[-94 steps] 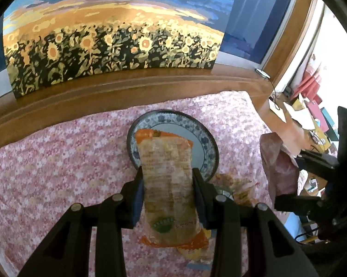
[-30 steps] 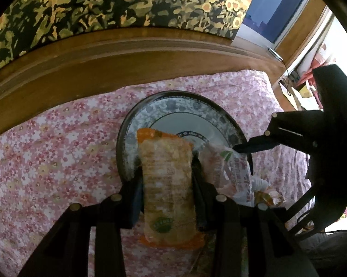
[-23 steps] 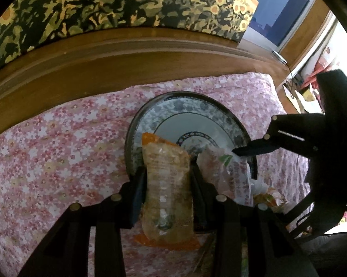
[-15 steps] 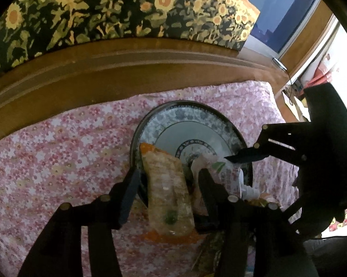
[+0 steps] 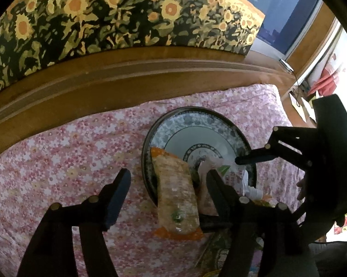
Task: Organize snacks
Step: 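Lower and release the cracker pack with the left tool while the right tool releases the pouch onto the plate, then grasp the yellow jelly cup with the left tool while the right tool moves to an orange snack pack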
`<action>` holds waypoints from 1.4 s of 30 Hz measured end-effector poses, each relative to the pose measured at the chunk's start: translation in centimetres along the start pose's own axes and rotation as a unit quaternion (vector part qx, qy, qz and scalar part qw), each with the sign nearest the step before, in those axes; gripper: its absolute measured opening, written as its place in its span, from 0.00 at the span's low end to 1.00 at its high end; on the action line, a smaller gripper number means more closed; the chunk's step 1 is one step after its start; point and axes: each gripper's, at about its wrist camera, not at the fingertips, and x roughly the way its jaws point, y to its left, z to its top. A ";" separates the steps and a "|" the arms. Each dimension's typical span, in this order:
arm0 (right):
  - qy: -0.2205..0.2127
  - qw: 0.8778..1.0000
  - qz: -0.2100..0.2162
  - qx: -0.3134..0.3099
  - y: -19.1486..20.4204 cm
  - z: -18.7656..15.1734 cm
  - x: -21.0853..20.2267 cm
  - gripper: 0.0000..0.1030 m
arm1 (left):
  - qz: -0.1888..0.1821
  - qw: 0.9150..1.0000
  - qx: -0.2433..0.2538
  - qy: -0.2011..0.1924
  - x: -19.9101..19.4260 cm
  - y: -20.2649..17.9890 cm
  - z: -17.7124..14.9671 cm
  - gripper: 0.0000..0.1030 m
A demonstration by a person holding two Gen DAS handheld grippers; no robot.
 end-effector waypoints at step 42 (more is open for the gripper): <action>-0.119 0.963 -0.018 0.240 1.8 -9.9 -10.3 0.80 | 0.026 0.998 0.059 -0.020 -4.7 -3.9 -2.7 0.73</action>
